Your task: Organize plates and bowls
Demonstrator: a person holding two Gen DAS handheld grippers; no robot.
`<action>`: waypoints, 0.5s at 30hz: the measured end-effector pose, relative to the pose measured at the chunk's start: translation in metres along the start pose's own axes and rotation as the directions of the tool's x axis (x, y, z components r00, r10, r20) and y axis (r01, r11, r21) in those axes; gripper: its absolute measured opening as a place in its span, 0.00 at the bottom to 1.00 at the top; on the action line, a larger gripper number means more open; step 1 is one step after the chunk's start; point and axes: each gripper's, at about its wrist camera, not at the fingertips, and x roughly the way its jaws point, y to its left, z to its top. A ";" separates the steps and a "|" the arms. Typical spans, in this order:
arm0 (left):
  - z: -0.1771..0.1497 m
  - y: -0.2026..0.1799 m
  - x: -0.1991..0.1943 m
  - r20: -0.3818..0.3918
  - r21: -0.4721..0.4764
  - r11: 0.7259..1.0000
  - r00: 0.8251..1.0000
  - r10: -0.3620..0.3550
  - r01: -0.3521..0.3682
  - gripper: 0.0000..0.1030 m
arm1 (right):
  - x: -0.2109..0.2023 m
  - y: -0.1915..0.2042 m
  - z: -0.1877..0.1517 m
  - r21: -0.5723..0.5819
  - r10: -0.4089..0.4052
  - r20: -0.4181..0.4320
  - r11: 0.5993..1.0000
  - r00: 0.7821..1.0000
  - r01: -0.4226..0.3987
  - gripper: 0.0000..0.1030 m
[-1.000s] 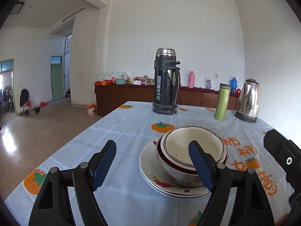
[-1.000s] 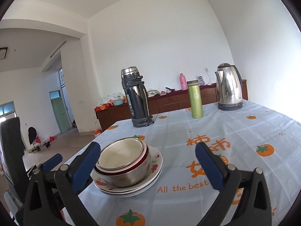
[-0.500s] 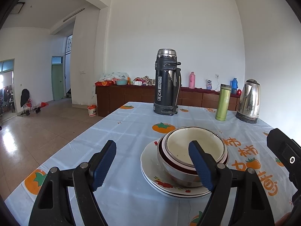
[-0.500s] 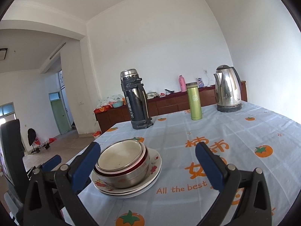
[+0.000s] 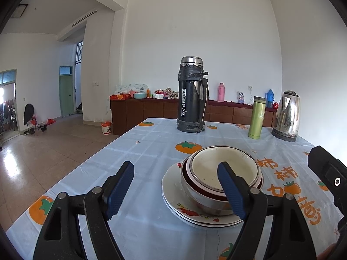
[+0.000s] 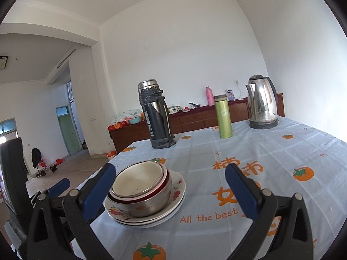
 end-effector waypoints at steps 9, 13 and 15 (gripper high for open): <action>0.000 0.000 -0.001 0.000 0.001 1.000 1.000 0.000 0.000 0.79 | -0.001 0.000 0.000 0.000 0.000 -0.002 1.000 1.000 0.000 1.00; 0.000 0.001 -0.001 0.000 0.000 1.000 1.000 0.001 -0.001 0.79 | -0.001 -0.001 0.000 -0.001 -0.001 -0.005 1.000 1.000 0.001 1.00; 0.000 0.002 -0.001 0.002 -0.003 1.000 1.000 0.001 -0.001 0.79 | -0.001 -0.002 0.000 -0.001 -0.003 -0.006 1.000 1.000 0.003 1.00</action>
